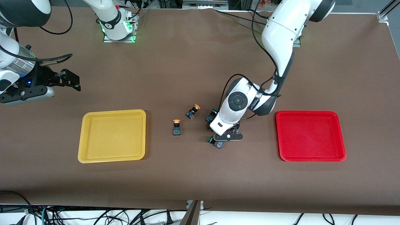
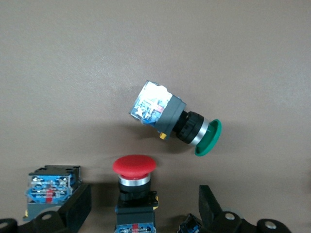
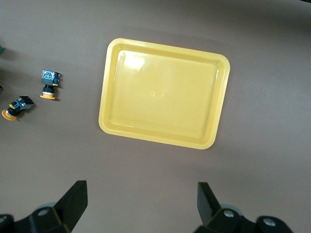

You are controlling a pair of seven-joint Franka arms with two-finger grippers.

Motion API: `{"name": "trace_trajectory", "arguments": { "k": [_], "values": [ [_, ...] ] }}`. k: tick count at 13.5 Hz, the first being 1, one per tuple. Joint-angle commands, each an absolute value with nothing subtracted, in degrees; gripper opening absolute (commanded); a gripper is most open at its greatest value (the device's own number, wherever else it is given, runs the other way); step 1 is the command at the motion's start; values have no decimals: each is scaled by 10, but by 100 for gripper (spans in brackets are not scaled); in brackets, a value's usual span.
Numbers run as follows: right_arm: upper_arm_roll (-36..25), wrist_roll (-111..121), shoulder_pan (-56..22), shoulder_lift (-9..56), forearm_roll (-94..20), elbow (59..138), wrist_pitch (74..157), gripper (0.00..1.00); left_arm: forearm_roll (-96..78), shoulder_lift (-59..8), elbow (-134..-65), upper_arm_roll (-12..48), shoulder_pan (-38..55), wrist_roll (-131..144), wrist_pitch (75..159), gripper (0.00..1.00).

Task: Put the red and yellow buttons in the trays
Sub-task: 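Grasp the red-capped button with the left gripper and lift it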

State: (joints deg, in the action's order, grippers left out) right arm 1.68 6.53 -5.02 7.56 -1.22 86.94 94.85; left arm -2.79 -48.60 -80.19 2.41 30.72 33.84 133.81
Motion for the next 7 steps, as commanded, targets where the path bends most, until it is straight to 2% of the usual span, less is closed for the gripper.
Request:
{"name": "trace_trajectory", "arguments": {
  "k": [1, 2, 5, 7],
  "values": [
    [18, 73, -46, 76, -17, 860, 961, 100, -25, -495, -788, 14, 315, 344, 1339, 96],
    [18, 73, -46, 76, -17, 859, 965, 99, -25, -495, -789, 14, 315, 344, 1339, 94],
    [19, 73, -47, 75, -17, 857, 974, 100, -22, -494, -792, 13, 314, 344, 1339, 74],
    [19, 74, -47, 75, -17, 853, 985, 100, -19, -494, -794, 13, 313, 344, 1339, 66]
  ]
}}
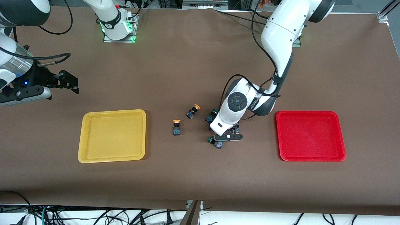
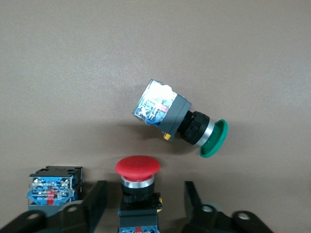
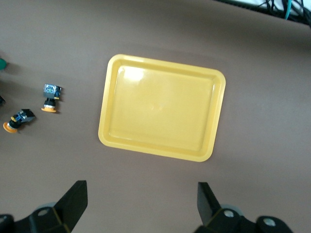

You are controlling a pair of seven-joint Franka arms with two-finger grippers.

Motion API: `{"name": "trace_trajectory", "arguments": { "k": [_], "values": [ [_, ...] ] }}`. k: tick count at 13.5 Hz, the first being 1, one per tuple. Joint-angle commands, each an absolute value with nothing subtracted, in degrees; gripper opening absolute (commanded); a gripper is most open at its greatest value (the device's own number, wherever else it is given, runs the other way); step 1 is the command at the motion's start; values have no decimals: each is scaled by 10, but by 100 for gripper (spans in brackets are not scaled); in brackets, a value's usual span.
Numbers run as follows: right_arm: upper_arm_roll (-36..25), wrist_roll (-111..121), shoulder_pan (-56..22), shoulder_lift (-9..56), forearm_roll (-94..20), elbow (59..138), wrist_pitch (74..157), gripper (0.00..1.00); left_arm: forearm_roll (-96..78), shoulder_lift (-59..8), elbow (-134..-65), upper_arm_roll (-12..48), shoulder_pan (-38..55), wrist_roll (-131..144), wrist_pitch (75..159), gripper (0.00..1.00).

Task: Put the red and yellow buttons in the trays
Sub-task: 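Grasp the red-capped button with the left gripper and lift it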

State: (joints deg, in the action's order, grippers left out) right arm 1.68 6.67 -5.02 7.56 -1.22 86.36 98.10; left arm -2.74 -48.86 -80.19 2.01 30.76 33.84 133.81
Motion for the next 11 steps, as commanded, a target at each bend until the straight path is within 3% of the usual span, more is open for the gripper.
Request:
{"name": "trace_trajectory", "arguments": {
  "k": [1, 8, 9, 11],
  "values": [
    [19, 74, -47, 75, -17, 853, 985, 100, -18, -494, -795, 12, 313, 344, 1339, 66],
    [22, 71, -51, 75, 9, 853, 985, 100, 5, -494, -805, 11, 314, 345, 1338, 67],
    [22, 69, -51, 75, 9, 853, 985, 100, 5, -494, -806, 11, 314, 345, 1338, 62],
    [22, 72, -51, 75, 10, 853, 984, 100, 5, -494, -809, 11, 315, 345, 1338, 42]
  ]
}}
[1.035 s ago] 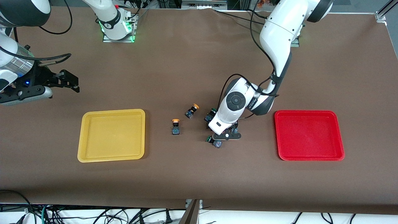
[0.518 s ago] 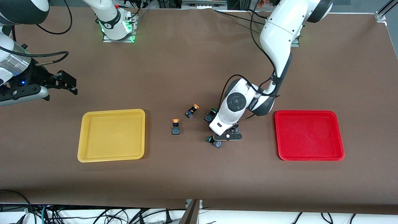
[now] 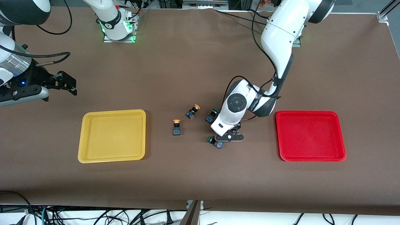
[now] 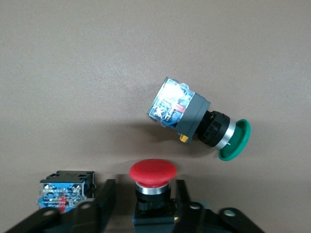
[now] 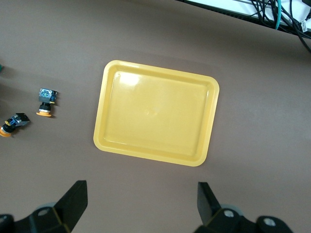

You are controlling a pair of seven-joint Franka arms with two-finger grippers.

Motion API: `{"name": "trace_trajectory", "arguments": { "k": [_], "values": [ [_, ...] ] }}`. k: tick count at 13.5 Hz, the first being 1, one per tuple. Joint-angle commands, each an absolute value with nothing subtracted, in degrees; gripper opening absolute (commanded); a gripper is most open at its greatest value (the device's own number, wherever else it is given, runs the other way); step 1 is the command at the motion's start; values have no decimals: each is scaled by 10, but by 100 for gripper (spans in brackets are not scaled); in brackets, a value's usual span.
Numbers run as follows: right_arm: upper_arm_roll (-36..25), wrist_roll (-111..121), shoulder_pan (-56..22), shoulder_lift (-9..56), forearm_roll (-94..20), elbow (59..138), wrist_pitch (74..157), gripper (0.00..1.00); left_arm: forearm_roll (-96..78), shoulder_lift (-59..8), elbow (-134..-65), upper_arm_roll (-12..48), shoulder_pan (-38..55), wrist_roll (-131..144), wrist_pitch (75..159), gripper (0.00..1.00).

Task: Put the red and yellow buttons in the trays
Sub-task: 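Grasp the red-capped button with the left gripper and lift it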

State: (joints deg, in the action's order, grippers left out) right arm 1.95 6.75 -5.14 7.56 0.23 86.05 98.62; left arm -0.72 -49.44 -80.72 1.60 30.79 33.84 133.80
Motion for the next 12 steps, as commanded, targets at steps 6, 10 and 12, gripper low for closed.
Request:
{"name": "trace_trajectory", "arguments": {
  "k": [6, 10, 12],
  "values": [
    [25, 73, -53, 76, 20, 853, 985, 100, 5, -464, -811, 11, 312, 342, 1304, 0],
    [25, 73, -52, 76, 21, 853, 984, 100, 5, -382, -809, 11, 261, 254, 1209, 0],
    [25, 72, -52, 76, 20, 853, 985, 100, -4, -354, -811, 16, 195, 167, 1173, 0]
  ]
}}
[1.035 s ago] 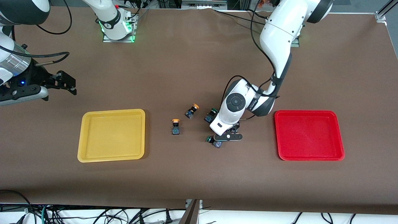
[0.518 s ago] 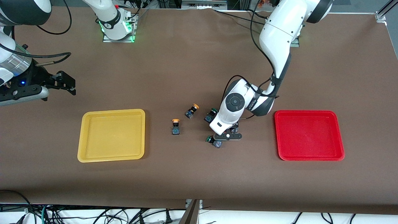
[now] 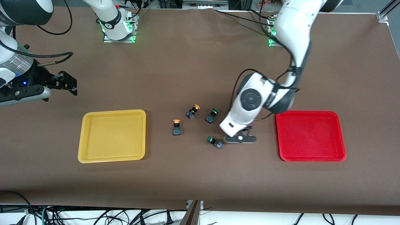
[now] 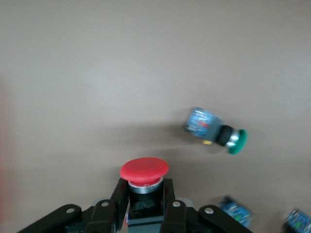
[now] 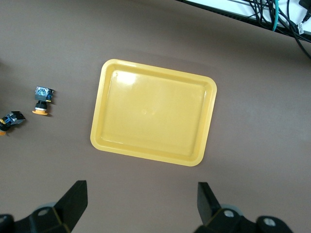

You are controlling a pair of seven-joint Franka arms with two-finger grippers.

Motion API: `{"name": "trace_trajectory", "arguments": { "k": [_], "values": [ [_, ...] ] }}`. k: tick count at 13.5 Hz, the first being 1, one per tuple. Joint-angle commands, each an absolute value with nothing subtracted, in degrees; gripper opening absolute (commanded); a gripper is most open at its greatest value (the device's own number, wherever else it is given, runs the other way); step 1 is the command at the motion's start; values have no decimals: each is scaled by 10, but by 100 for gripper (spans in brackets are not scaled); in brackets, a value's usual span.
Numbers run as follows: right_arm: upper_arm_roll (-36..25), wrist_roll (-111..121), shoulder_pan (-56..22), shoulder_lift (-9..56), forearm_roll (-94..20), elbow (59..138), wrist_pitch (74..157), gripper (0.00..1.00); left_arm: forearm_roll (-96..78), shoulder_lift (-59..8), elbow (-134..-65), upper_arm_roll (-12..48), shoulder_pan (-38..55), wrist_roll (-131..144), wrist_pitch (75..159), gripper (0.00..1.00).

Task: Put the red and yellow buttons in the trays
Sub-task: 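Carry the red button with the left gripper and lower it into the red tray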

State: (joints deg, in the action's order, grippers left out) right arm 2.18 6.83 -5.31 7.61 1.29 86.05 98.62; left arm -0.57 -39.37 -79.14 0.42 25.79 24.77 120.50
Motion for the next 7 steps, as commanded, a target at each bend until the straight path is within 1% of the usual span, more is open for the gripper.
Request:
{"name": "trace_trajectory", "arguments": {
  "k": [1, 3, 5, 7],
  "values": [
    [25, 73, -52, 76, 22, 853, 990, 99, -5, -346, -813, 20, 155, 124, 1165, 0],
    [25, 74, -51, 76, 21, 853, 1007, 99, -24, -334, -816, 35, 84, 41, 1126, 0],
    [25, 73, -54, 76, 21, 853, 1007, 100, -25, -322, -820, 36, 39, -27, 1103, 0],
    [25, 73, -54, 76, 21, 853, 1007, 99, -23, -326, -835, 34, -15, -103, 1098, 0]
  ]
}}
